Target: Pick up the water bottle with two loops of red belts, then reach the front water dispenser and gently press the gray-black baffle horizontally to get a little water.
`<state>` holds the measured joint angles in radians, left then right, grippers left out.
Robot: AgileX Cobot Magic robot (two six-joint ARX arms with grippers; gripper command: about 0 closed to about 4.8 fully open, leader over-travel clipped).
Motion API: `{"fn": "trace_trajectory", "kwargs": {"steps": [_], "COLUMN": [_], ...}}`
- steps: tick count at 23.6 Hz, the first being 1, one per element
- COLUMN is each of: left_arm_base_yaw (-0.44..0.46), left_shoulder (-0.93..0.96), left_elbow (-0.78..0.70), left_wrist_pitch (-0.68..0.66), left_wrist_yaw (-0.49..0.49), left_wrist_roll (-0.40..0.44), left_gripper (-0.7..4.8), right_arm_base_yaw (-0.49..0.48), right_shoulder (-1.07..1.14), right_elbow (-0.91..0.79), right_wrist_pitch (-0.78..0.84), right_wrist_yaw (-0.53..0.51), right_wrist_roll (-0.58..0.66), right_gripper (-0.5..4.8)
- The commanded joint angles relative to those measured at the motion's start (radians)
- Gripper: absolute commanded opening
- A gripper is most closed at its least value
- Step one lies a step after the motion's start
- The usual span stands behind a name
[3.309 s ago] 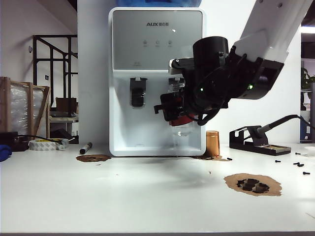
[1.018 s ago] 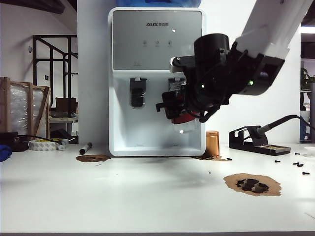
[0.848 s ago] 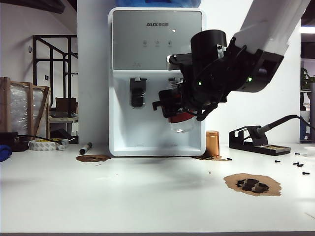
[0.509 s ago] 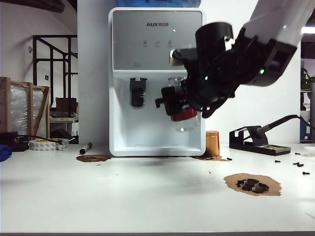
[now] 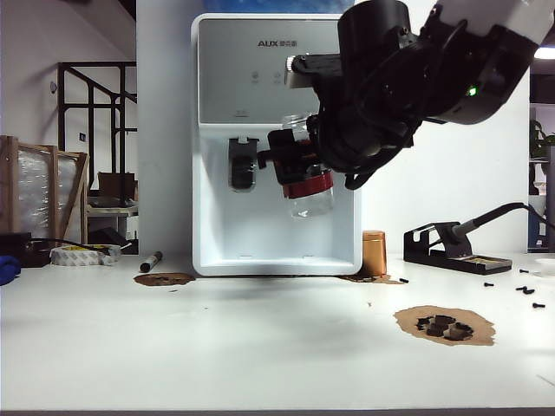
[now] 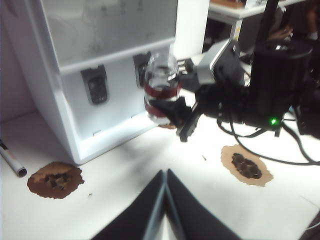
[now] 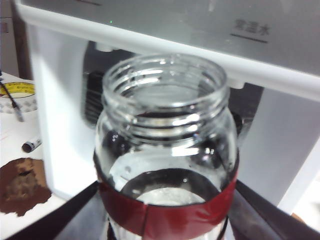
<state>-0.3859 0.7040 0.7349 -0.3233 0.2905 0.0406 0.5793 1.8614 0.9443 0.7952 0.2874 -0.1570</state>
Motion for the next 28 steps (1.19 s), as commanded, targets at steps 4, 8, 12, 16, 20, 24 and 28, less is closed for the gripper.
{"fn": "trace_trajectory", "kwargs": {"steps": [4,8,12,16,20,24,28], "left_arm_base_yaw": [0.002,0.002,0.003,0.002,0.002,0.002,0.002], "left_shoulder": [-0.126,-0.174,-0.197,-0.232,-0.267,-0.285,-0.296], "left_elbow": [0.002,0.023,0.065,0.098,0.109,0.123,0.126], "left_wrist_pitch": [-0.104,-0.195,-0.293,-0.374,-0.462,-0.528,-0.553], "left_wrist_yaw": [0.008,0.008,0.008,0.008,0.070,0.068,0.060], "left_wrist_roll": [-0.003,-0.002,-0.002,-0.004,-0.003,-0.003,0.008], "left_gripper": [-0.02,-0.02,-0.02,-0.02,-0.02,-0.02,-0.02], "right_arm_base_yaw": [0.025,0.025,0.024,0.012,-0.023,-0.053,-0.051], "right_shoulder": [-0.088,-0.173,-0.226,-0.240,-0.240,-0.240,-0.237], "right_elbow": [-0.047,-0.134,-0.200,-0.220,-0.222,-0.222,-0.222], "right_wrist_pitch": [-0.009,-0.008,-0.008,-0.008,-0.003,0.008,-0.009], "right_wrist_yaw": [-0.061,-0.176,-0.346,-0.574,-0.857,-1.065,-1.028], "right_wrist_roll": [0.007,0.023,0.063,0.129,0.158,0.172,0.159], "right_gripper": [-0.04,-0.04,-0.04,-0.04,-0.04,-0.04,-0.04]}}
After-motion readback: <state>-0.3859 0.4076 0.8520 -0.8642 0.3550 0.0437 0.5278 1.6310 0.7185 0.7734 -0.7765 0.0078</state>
